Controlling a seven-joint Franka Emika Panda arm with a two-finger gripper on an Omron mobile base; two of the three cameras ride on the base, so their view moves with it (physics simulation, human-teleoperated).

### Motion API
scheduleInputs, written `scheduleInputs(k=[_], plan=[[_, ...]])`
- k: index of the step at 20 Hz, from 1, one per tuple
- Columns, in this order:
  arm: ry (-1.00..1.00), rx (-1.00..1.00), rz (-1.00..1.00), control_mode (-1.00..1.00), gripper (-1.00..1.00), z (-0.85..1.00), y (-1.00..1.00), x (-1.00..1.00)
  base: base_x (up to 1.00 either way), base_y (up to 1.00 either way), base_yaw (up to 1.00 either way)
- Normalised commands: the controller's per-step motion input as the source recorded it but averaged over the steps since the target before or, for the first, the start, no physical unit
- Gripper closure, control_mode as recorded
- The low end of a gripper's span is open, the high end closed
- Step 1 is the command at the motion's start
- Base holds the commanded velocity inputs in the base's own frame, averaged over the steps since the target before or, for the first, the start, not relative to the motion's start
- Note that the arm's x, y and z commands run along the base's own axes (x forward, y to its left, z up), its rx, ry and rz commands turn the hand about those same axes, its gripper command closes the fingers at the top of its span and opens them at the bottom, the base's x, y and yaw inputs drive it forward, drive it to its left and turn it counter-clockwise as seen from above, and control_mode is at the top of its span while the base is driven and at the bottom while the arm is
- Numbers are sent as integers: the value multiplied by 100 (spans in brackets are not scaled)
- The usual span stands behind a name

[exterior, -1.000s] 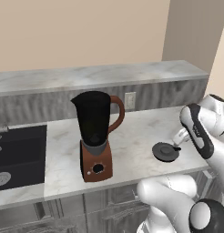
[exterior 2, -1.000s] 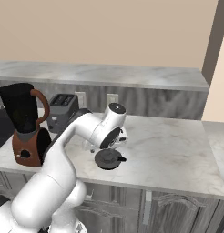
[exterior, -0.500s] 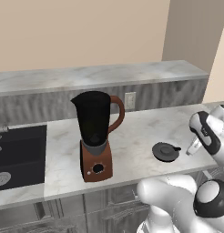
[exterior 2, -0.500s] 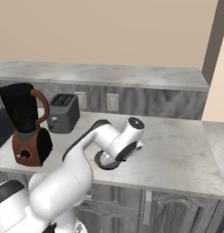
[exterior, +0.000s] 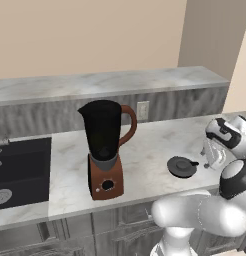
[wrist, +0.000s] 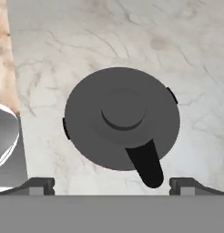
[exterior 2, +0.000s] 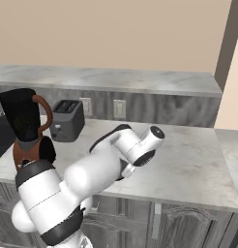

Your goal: Grab the limes from the fridge, place them in the blender, close the lid, and turn on the blender to create a marinade.

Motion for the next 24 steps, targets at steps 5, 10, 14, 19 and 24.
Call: scheduleInputs(k=[5,10,14,19,24], plan=[[-8,0,31,-100,-100,-22,4,18,0,0,0],[0,-1,5,-100,-100,-25,34,3,0,0,0],[0,-2,0,-100,-100,-14,42,16,0,0,0],[-8,-3,0,-100,-100,-28,12,0,0,0,0],[-17,0,1,-100,-100,-5,-10,0,0,0,0]])
